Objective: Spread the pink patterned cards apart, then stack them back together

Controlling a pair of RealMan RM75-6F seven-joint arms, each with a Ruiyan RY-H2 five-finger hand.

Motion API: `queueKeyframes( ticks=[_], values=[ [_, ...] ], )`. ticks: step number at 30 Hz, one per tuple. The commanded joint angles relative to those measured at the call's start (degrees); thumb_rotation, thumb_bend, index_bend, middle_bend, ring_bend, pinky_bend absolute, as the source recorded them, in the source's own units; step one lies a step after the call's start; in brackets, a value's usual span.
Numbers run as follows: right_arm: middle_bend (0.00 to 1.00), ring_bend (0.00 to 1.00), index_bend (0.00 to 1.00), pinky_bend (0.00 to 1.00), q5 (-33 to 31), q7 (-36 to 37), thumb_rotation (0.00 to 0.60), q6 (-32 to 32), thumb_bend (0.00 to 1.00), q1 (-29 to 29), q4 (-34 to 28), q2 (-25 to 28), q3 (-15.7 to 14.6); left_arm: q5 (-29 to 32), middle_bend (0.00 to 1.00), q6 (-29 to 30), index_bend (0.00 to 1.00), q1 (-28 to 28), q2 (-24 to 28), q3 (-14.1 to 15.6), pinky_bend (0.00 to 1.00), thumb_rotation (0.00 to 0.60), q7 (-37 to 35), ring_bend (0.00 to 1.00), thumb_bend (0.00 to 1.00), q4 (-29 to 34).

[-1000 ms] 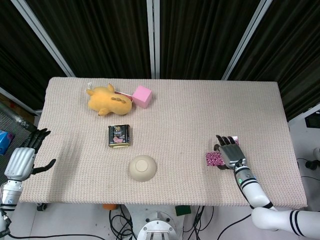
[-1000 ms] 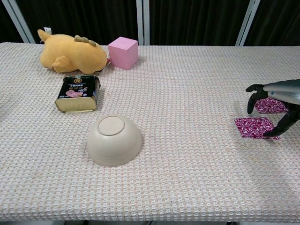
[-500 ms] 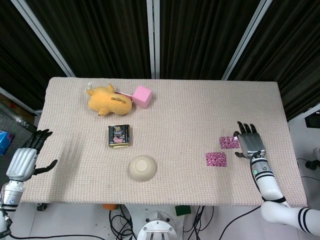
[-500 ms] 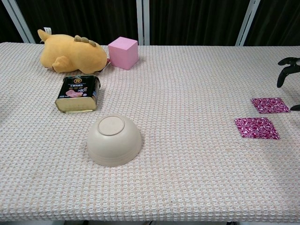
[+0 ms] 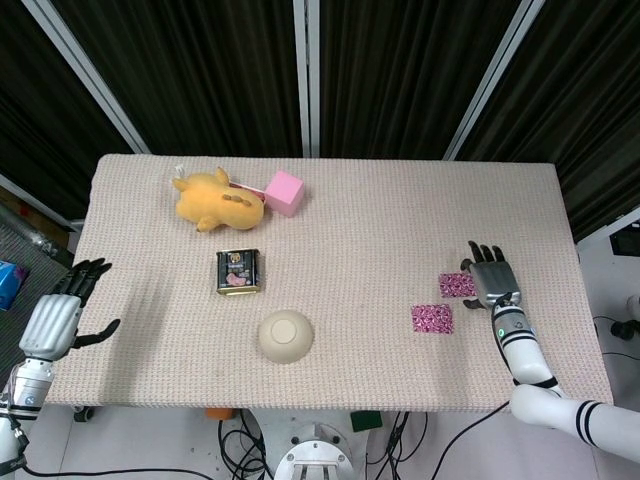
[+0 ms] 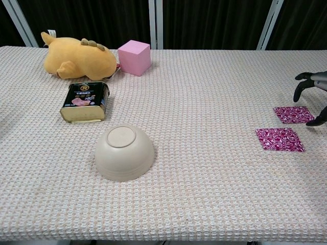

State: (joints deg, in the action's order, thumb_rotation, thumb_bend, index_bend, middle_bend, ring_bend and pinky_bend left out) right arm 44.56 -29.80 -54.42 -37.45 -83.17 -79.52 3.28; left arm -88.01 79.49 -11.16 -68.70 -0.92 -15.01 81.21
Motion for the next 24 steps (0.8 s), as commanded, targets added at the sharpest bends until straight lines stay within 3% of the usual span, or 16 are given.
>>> queueKeyframes(
  ticks=[1, 18, 24],
  values=[
    [0.0, 0.0, 0.34, 0.0, -0.41, -0.41, 0.6, 0.96, 0.39, -0.56, 0.5, -0.33, 0.28, 0.19, 0.05, -0.2, 0.1, -0.04, 0.03, -0.01, 0.2, 0.554, 0.09, 0.03, 0.23, 0.04],
    [0.0, 0.0, 0.34, 0.0, -2.45, -1.69, 0.6, 3.54, 0.44, -2.12, 2.0, -1.49, 0.69, 0.23, 0.05, -0.12, 0.1, 0.04, 0.08, 0.08, 0.2, 0.547, 0.28, 0.03, 0.23, 0.04],
    [0.0, 0.0, 0.39, 0.0, -3.23, -1.77, 0.6, 4.29, 0.47, -2.49, 2.51, -1.58, 0.68, 0.35, 0.05, -0.09, 0.09, 0.13, 0.12, 0.09, 0.2, 0.549, 0.34, 0.03, 0.23, 0.02]
  ],
)
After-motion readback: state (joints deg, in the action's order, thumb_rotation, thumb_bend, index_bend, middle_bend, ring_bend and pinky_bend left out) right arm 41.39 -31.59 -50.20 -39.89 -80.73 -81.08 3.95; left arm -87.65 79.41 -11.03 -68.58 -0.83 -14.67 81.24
